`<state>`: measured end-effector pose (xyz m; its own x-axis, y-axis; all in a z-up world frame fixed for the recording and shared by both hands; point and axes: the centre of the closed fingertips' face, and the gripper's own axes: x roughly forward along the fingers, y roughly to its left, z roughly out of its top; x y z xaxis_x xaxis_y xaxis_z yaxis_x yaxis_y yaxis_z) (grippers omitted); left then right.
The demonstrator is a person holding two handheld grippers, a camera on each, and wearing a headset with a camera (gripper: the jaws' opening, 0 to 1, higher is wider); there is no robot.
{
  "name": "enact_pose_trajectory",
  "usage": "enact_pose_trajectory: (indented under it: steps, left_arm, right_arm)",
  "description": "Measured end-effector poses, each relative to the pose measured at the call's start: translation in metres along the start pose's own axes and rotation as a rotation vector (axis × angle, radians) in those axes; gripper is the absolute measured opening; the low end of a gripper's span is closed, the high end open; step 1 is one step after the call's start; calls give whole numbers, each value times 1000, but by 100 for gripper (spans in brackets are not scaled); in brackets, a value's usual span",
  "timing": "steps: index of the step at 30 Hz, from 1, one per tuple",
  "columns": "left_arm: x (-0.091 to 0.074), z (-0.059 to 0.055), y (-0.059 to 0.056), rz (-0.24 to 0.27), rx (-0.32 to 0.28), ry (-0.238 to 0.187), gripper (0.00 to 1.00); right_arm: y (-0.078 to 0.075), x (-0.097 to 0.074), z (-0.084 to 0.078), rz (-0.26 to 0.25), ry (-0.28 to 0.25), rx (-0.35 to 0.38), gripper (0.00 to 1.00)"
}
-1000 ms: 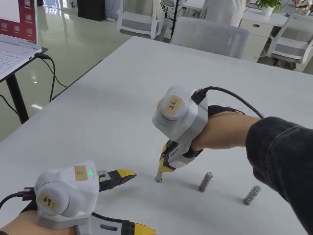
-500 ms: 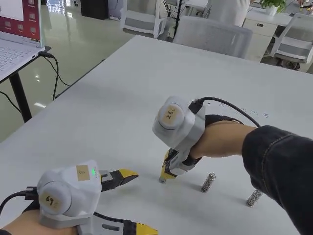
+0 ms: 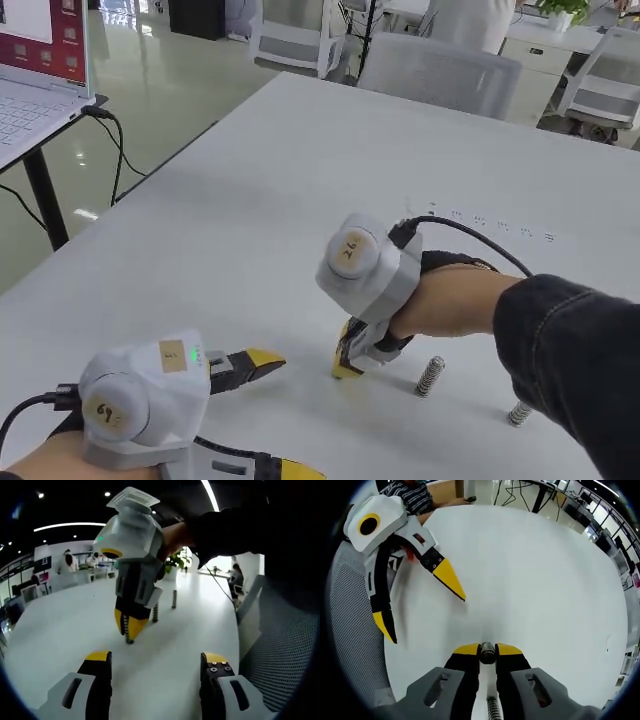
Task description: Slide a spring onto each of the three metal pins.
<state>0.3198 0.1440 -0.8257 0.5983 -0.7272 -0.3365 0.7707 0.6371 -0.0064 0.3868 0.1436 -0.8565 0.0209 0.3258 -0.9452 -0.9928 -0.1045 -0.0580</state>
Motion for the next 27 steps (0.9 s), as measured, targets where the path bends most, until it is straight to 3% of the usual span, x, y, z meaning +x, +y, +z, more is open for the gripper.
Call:
enact_pose_trajectory:
  steps: [10,18,27]
  left_arm:
    - [0,0,0,-3,3,3,67]
    - [0,1,-1,-4,8,4,67]
    - [2,3,-3,-7,13,7,67]
  right_arm:
    - [-1,2,-3,-11,-8,11,11]
    - [-4,-3,-7,-20,-26,36,21]
    - [-3,-7,-27,-13,-27,88,37]
